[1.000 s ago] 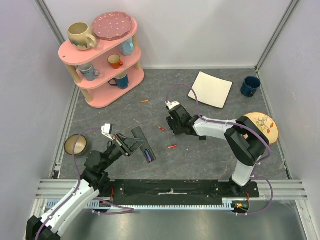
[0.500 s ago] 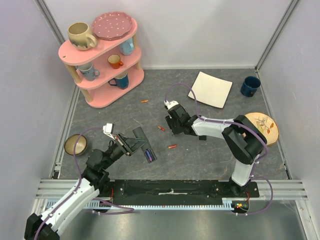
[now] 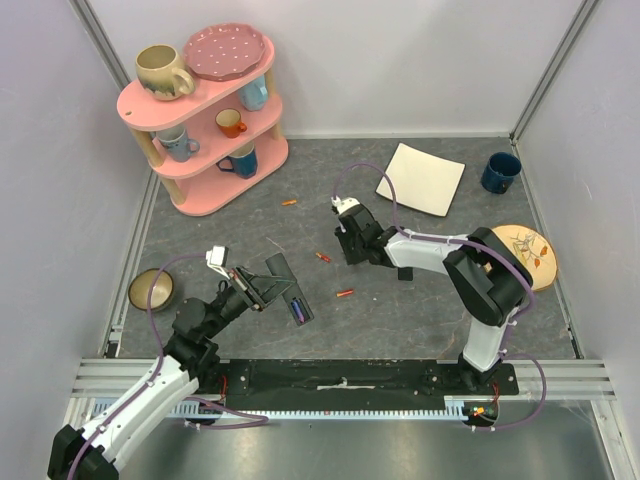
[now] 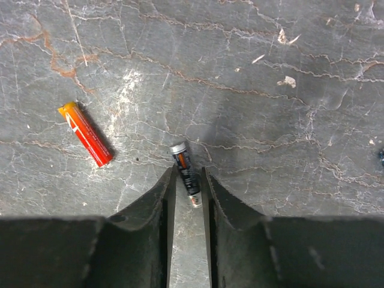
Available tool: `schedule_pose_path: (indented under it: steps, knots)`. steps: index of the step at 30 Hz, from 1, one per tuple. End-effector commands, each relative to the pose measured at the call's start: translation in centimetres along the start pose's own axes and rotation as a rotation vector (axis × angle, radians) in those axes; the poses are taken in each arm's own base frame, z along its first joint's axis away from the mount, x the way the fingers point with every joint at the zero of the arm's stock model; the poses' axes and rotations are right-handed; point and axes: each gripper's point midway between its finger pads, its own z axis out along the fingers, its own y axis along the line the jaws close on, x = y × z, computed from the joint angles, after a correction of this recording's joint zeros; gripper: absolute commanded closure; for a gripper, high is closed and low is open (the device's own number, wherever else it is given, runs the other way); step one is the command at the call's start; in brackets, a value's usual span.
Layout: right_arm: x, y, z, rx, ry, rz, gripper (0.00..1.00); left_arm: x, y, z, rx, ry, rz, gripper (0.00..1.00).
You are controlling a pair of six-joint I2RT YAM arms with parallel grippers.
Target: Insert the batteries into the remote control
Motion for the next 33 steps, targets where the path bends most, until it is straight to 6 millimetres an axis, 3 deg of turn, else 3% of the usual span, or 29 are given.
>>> schedule_pose_path:
  steps: [1,7,13,20,22,23,26,33]
  knots:
    - [2.7,0.4,0.3,-0.028,0.086,0.026,0.74,1.3,4.3,-1.2,-0.066,0.001,-0.024,0.98]
    - [3.6,-0.6,-0.8,-0.006,0.094,0.139,1.00,1.3,4.2,-1.1,-0.063,0.003,-0.024,0.98]
    - [4.0,-1.4,-2.8,0.008,0.103,0.241,1.00,1.3,4.0,-1.0,-0.058,0.006,-0.021,0.98]
    - [5.2,-3.5,-4.3,0.107,0.142,0.174,1.00,1.5,4.1,-1.0,-0.056,0.018,-0.026,0.98]
    - [5.7,-3.7,-4.3,0.117,0.155,0.165,0.94,1.5,4.2,-0.9,-0.057,0.019,-0.028,0.98]
    - [5.8,-3.8,-4.4,0.124,0.159,0.159,0.84,1.6,4.2,-1.0,-0.059,0.019,-0.029,0.98]
    - [6.1,-4.0,-4.4,0.134,0.167,0.161,0.69,1.6,4.2,-1.0,-0.059,0.022,-0.029,0.98]
    - [5.7,-4.0,-4.8,0.129,0.165,0.148,0.61,1.7,4.4,-1.0,-0.064,0.024,-0.034,0.98]
